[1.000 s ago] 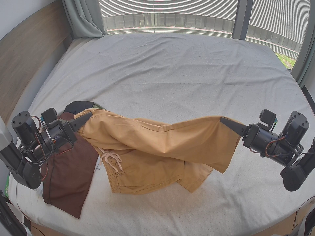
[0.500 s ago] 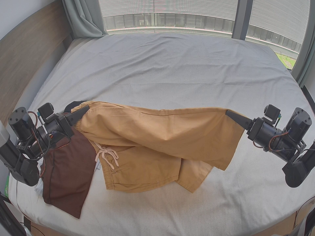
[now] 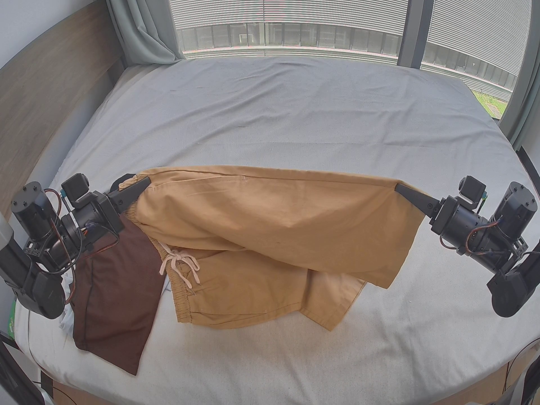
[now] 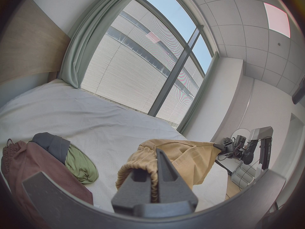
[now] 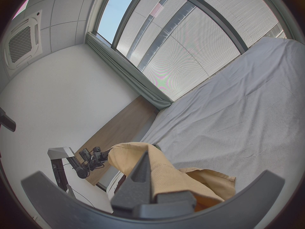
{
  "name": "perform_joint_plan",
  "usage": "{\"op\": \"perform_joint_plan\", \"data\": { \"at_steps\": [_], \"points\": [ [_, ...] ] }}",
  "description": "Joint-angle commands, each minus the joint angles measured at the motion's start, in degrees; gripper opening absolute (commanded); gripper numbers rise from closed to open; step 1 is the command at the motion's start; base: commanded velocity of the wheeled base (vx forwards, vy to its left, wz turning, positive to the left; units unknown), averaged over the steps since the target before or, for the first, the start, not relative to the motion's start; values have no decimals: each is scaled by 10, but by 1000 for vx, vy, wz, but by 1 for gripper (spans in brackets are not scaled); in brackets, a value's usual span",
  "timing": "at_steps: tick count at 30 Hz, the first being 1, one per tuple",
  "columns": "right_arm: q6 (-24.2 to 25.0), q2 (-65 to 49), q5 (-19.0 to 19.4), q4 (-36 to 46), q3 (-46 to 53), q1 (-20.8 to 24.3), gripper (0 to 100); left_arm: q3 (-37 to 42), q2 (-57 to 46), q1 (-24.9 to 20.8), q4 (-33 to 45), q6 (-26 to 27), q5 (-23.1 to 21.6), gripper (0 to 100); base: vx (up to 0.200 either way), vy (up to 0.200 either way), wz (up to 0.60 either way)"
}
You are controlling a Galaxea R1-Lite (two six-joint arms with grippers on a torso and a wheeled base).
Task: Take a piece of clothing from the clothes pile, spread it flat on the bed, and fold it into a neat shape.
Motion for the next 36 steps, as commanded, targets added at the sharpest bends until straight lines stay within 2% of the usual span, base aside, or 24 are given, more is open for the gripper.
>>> {"op": "perform_joint_plan", "data": {
  "at_steps": [1,19,36],
  "points": [
    [0,1,0,0,-1,-3,0,1,3,0,-1,0,0,0,0,0,0],
    [-1,2,1,0,-5,-20,0,-5,14,10,-1,1,5,0,0,0,0],
    [-5,5,-3,0,0,-11,0,-5,17,10,-1,1,6,0,0,0,0]
  ]
}}
